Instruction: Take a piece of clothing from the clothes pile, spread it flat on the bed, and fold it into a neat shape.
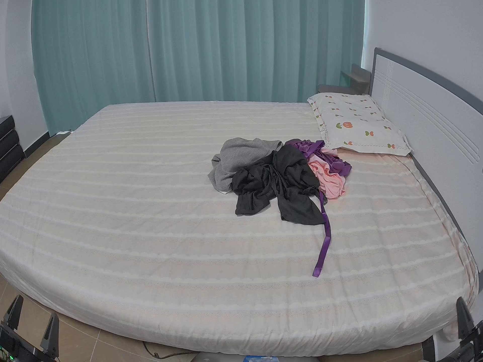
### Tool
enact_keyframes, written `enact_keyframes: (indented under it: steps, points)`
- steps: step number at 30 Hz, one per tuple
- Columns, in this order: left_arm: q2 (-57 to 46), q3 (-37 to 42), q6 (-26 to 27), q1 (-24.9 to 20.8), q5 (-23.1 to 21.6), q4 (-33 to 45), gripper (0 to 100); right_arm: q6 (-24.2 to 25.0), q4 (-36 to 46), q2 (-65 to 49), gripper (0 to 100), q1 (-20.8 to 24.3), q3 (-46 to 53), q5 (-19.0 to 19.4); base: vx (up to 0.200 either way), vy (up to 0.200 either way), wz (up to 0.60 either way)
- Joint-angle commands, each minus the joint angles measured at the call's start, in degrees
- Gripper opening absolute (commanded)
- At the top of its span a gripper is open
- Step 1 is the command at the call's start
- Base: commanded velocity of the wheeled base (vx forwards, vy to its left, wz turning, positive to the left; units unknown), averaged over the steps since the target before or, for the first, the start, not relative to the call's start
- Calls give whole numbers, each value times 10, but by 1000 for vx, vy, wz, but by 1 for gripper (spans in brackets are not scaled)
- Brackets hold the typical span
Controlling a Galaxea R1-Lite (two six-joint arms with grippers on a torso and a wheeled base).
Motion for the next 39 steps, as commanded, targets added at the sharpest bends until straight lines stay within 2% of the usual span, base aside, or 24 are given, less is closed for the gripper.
enact_keyframes:
  steps: [1, 6, 11, 12, 13, 15, 17, 19, 20, 22, 26, 29, 33, 39]
  points:
    - [-7, 10, 0, 0, 0, 0, 100, 14, -1, 154, 100, 7, -162, 19, 0, 0, 0]
    - [-7, 10, 0, 0, 0, 0, 100, 20, -3, 277, 100, 9, -136, 56, 0, 0, 0]
    - [-7, 10, 0, 0, 0, 0, 100, 67, -18, 417, 100, 21, -113, 97, 0, 0, 0]
    - [-7, 10, 0, 0, 0, 0, 100, 67, -18, 417, 100, 21, -113, 97, 0, 0, 0]
    - [-7, 10, 0, 0, 0, 0, 100, 70, -31, 478, 100, 36, -120, 110, 0, 0, 0]
    - [-7, 10, 1, 0, 0, 0, 100, 70, -41, 509, 100, 38, -123, 111, 0, 0, 0]
    - [-7, 10, 0, 0, 0, 0, 100, 70, -92, 601, 100, 40, -134, 113, 0, 0, 0]
    - [-7, 10, 0, 0, 0, -1, 100, 70, -108, 628, 100, 40, -135, 113, 0, 0, 0]
    - [-7, 10, 1, 0, 0, 0, 100, 71, -162, 712, 100, 44, -136, 113, 0, 0, 0]
    - [-7, 10, 0, 0, 0, 0, 100, 75, -202, 760, 100, 52, -137, 112, 0, 0, 0]
    - [-7, 10, 0, 0, 0, 0, 100, 146, -352, 912, 100, 87, -165, 102, 0, 0, 0]
    - [-7, 10, 1, 0, 0, 0, 100, 187, -414, 1007, 100, 107, -208, 63, 0, 0, 0]
    - [-7, 10, 0, 0, 0, 0, 100, 217, -448, 1123, 100, 128, -287, 13, 0, 0, 0]
    - [-7, 10, 0, 0, 0, 0, 100, 259, -442, 1219, 100, 150, -409, -2, 0, 0, 0]
